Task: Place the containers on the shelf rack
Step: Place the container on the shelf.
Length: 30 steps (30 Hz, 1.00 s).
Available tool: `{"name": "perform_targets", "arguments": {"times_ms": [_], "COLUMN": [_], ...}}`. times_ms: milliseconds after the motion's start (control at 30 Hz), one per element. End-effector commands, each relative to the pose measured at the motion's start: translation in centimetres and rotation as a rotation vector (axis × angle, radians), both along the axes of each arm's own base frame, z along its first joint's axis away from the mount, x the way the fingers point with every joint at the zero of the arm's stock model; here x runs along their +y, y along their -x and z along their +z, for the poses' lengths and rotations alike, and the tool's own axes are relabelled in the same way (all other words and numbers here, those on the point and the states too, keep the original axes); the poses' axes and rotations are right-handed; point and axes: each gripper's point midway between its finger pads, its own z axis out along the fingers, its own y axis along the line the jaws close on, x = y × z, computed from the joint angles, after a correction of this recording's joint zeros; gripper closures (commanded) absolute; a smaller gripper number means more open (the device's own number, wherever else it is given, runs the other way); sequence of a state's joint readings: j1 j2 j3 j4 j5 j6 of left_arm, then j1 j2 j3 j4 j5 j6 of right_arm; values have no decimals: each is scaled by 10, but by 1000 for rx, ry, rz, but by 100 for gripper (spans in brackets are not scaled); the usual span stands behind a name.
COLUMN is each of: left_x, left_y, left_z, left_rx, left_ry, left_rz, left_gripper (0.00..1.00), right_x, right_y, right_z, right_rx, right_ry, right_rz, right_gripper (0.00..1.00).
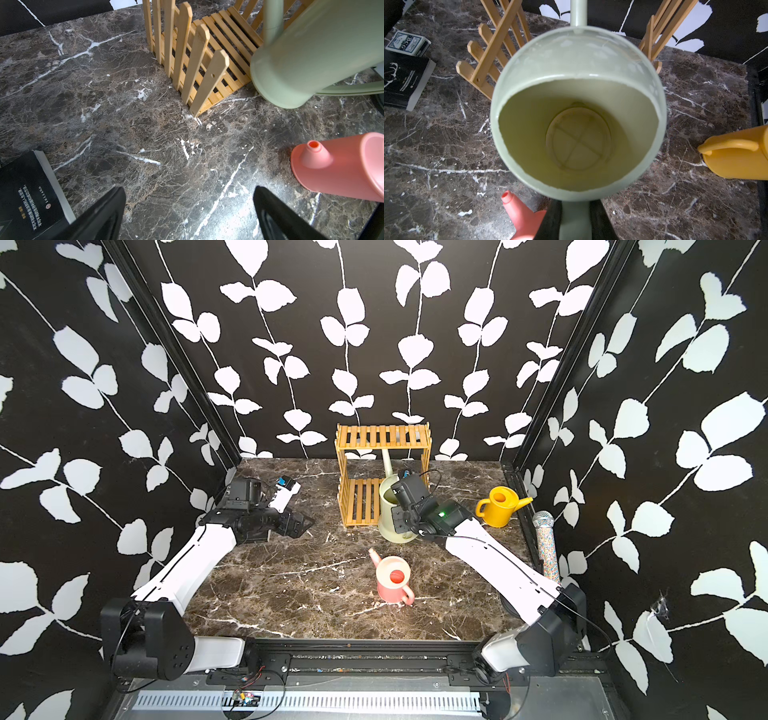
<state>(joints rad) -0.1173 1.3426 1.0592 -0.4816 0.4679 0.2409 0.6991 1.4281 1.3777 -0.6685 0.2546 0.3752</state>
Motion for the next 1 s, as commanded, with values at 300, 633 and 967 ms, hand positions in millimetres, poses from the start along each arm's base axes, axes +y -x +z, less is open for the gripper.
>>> {"name": "perform_targets", "arguments": {"times_ms": [300, 633, 967], "left_x": [-4, -3, -3], "left_y": [5, 6, 6], "left_z": [-6, -7, -8], "left_rx": [8, 7, 8], "left_ry": [-2, -5, -5], "left_rz": [-26, -27, -27], "left_gripper": [2, 1, 1], "right_x": [12, 15, 30], "right_y": [-37, -61, -86], "right_z": [18, 12, 0], "right_rx": [-178, -195, -184], "right_ry": [-86, -32, -32], "right_rz": [-62, -106, -118], "right_gripper": [100, 100, 100]}}
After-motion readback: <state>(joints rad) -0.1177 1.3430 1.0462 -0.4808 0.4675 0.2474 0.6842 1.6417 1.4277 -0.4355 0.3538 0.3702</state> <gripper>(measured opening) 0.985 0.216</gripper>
